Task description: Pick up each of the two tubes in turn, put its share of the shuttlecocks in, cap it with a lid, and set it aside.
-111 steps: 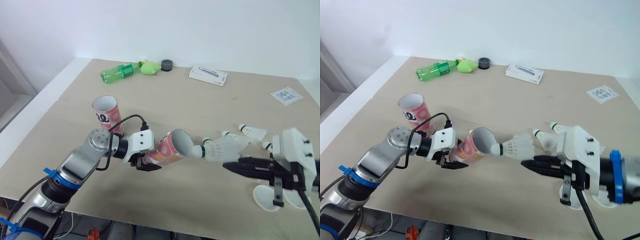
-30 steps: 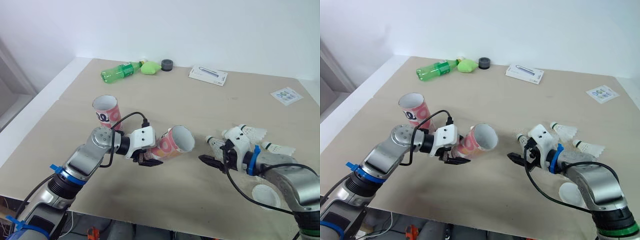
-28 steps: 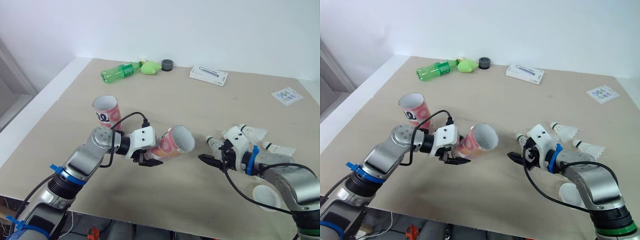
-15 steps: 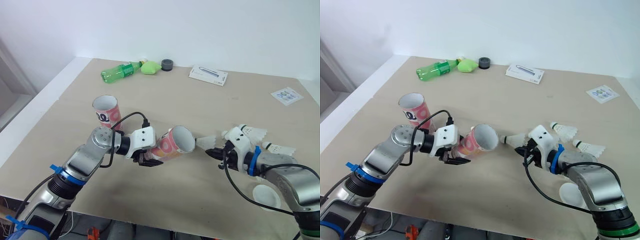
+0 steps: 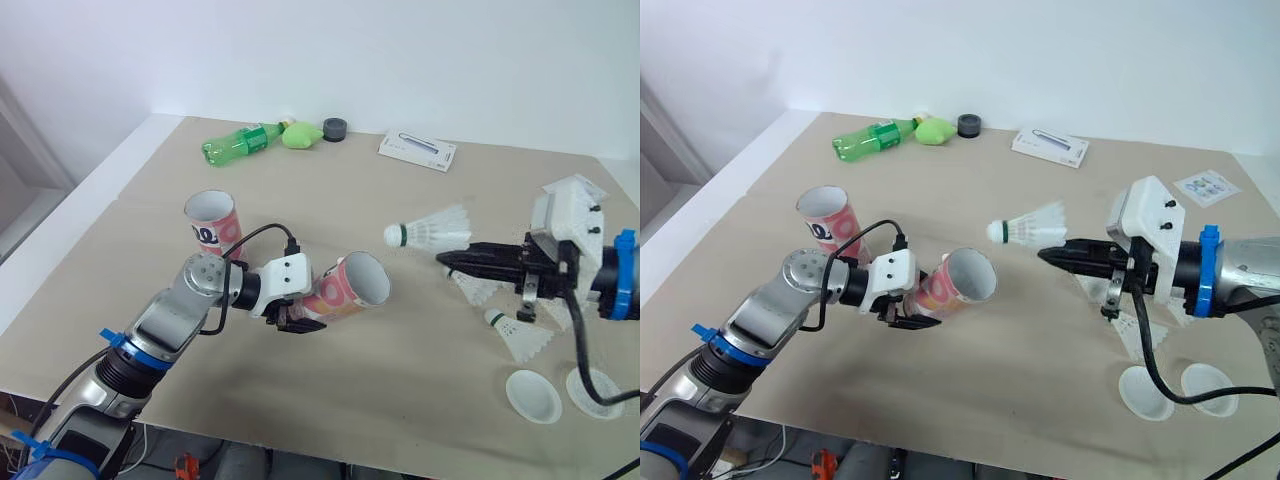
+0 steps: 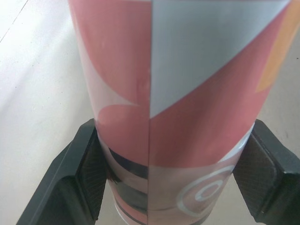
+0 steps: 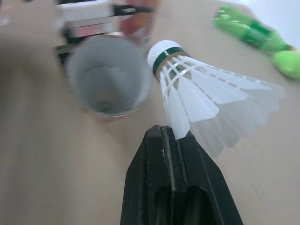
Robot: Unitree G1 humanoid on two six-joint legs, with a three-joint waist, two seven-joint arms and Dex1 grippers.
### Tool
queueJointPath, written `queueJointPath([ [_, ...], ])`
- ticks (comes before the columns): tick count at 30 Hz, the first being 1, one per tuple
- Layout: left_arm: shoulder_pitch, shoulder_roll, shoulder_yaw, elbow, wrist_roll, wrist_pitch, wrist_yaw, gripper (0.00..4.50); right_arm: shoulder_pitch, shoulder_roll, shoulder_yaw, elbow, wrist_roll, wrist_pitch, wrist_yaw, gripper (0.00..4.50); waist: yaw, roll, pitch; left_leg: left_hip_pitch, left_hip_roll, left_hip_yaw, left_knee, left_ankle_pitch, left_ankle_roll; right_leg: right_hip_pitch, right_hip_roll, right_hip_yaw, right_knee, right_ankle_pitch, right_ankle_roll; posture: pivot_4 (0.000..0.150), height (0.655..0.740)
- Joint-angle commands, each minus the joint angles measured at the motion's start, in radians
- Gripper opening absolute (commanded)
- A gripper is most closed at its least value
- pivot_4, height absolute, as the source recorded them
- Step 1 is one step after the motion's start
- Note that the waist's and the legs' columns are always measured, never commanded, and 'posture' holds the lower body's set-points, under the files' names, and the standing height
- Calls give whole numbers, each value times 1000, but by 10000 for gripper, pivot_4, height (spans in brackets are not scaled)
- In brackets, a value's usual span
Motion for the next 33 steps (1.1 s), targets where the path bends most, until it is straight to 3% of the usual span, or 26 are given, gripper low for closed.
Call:
queueJointPath([
  [1, 3, -6, -34, 14, 17, 15, 4, 33091, -39, -58, 19, -37, -11, -41, 37, 121, 0, 0, 0, 0, 0, 0, 0, 0, 0, 0, 0, 0, 0, 0, 0, 1500, 7294],
  [13, 2, -12, -31, 14, 17, 22, 13, 33091, -219, -83, 291, -56, -118, -103, 41, 121, 0, 0, 0, 0, 0, 3, 0, 0, 0, -6, -3, -1, 0, 0, -1, 1500, 7294],
  [16, 1, -15, -31, 14, 17, 24, 14, 33091, -285, -59, 326, -30, -103, -84, 42, 11088, 0, 0, 0, 0, 0, 3, 0, 0, 0, -5, -4, -1, 0, 1, -2, 1500, 7294],
  [18, 1, -16, -31, 17, 18, 23, 14, 33091, -313, -51, 336, -24, -95, -67, 40, 15773, 0, 0, 0, 0, 0, 3, 0, 0, 0, -5, -4, -1, 0, 1, -2, 1500, 7294],
  [21, 1, -18, -31, 15, 18, 24, 14, 33091, -316, -49, 330, -27, -88, -45, 34, 29699, 1, 0, 0, 0, 0, 2, -1, 0, 0, -5, -4, -1, 0, 1, -3, 1500, 7294],
  [23, 1, -21, -33, 18, 18, 22, 15, 33091, -283, -55, 285, -37, -59, -29, 41, 36751, 1, 0, 0, 0, 0, 3, -1, 0, 0, -5, -5, -1, 0, 1, -3, 1500, 7294],
  [27, 0, -36, -36, 28, 17, 19, 16, 33091, -167, -56, 106, -40, 31, 44, 40, 36751, 3, 0, 0, -2, -2, 2, -2, 0, 0, -3, -5, -1, 0, 1, -1, 1500, 7294],
  [33, 6, -74, -53, 72, 13, -23, 3, 33091, 227, 20, -289, -91, 12, 192, 33, 36751, 15, -1, -1, -4, -5, -4, -1, 0, 0, 1, -5, -5, -1, 1, 2, 1500, 7294],
])
